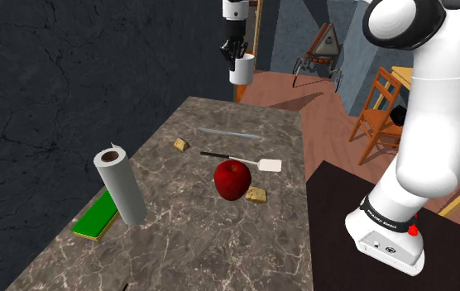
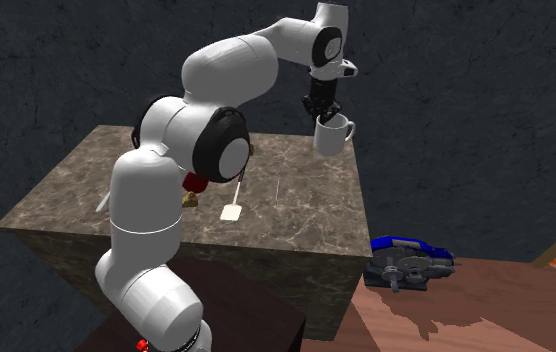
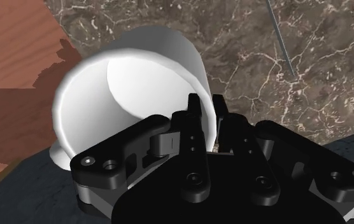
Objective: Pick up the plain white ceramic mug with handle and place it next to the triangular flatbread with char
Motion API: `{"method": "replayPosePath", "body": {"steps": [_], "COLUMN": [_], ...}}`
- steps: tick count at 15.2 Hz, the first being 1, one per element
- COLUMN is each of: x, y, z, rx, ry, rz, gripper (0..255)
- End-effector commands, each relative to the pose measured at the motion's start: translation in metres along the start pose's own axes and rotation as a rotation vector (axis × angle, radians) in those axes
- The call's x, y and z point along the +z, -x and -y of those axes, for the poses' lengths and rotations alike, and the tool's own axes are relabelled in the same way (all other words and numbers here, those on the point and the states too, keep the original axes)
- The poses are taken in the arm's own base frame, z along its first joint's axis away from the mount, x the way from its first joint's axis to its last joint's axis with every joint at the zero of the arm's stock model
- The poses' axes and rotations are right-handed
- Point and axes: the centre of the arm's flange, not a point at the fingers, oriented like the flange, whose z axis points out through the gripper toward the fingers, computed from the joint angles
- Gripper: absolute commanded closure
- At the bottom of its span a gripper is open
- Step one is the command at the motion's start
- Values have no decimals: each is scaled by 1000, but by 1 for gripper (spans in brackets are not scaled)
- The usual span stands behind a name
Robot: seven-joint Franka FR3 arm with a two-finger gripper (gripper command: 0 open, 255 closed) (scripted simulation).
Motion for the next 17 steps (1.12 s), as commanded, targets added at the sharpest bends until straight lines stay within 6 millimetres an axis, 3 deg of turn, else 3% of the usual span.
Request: {"method": "replayPosePath", "body": {"steps": [1,17], "x": [-1,0], "y": [16,157], "z": [17,174], "rx": [0,0], "ry": [0,0], "rz": [0,0], "gripper": [255,255]}}
